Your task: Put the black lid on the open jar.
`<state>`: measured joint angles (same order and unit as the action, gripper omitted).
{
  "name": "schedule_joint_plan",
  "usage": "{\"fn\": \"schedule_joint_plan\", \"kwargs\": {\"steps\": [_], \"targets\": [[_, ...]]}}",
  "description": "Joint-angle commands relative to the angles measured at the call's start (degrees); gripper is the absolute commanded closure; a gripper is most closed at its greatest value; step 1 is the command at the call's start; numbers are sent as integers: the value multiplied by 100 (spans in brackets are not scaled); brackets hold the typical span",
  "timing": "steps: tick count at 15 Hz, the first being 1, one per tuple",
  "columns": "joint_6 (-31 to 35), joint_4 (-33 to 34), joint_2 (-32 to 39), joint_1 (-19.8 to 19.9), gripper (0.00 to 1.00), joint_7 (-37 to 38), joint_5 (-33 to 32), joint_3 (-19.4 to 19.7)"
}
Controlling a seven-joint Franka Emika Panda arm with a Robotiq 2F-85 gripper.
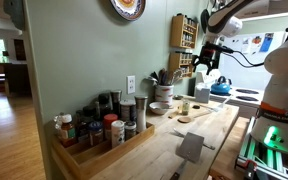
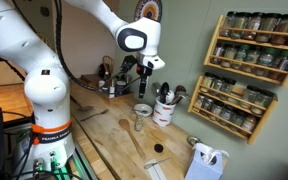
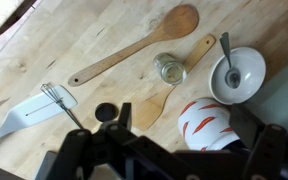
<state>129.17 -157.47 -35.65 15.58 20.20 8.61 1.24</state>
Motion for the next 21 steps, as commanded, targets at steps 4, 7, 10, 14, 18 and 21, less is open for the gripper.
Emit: {"fn": "schedule_joint_plan", "kwargs": {"steps": [4, 7, 10, 14, 18, 21], "targets": [[1366, -32, 1145, 439, 0, 596, -524, -29], [1698, -34, 1672, 419, 0, 734, -607, 47], [2069, -35, 2166, 415, 0, 854, -583, 169], [2729, 18, 2822, 381, 0, 1005, -475, 402], [3041, 243, 3387, 271, 0, 985, -299, 660], [3032, 523, 3748, 161, 0, 1024, -266, 775]]}}
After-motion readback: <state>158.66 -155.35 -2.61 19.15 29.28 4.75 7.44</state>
